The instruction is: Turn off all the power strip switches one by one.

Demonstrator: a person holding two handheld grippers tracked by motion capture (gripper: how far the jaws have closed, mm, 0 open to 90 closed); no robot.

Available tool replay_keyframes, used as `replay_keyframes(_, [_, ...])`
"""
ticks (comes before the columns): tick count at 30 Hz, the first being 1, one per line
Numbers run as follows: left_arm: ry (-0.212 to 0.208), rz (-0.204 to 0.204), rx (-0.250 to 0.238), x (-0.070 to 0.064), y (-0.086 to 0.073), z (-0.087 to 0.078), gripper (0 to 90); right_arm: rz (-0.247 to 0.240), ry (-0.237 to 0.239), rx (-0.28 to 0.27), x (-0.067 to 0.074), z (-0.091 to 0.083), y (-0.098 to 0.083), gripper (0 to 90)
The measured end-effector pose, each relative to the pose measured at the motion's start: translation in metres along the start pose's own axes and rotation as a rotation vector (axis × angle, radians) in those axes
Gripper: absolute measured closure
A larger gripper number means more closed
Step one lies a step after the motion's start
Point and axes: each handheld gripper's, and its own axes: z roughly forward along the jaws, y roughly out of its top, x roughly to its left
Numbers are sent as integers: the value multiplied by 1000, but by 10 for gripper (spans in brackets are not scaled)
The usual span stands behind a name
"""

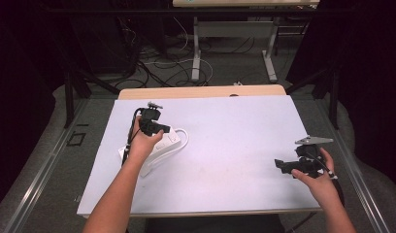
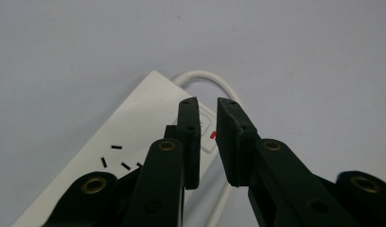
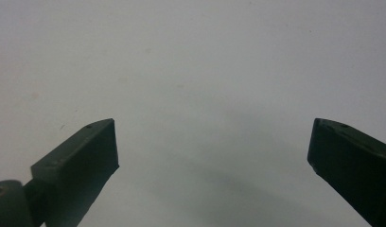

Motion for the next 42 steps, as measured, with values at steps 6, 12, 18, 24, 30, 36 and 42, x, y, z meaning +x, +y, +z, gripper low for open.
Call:
replay_keyframes(6, [25,1,10,0,0,9,882,2,-2,1,0,1,0,21])
replay_keyframes(12, [32,-2,14,-2,1,15,900,1,-2,2,-1,1,-1,21])
replay_keyframes(18, [26,8,31,-3,1,24,900,3,-1,6,-1,2,-1,21])
replay_keyframes(24, [21,3,50,-3,0,33,900,4,2,15,-1,3,-1,21])
replay_keyframes(30, [34,6,64,-4,0,39,900,4,5,16,-1,3,-1,21])
replay_keyframes(36, [44,5,67,-5,0,45,900,9,8,16,-1,4,-2,21])
replay_keyframes(42, [41,12,76,-7,-1,50,900,11,7,16,-2,3,-2,21])
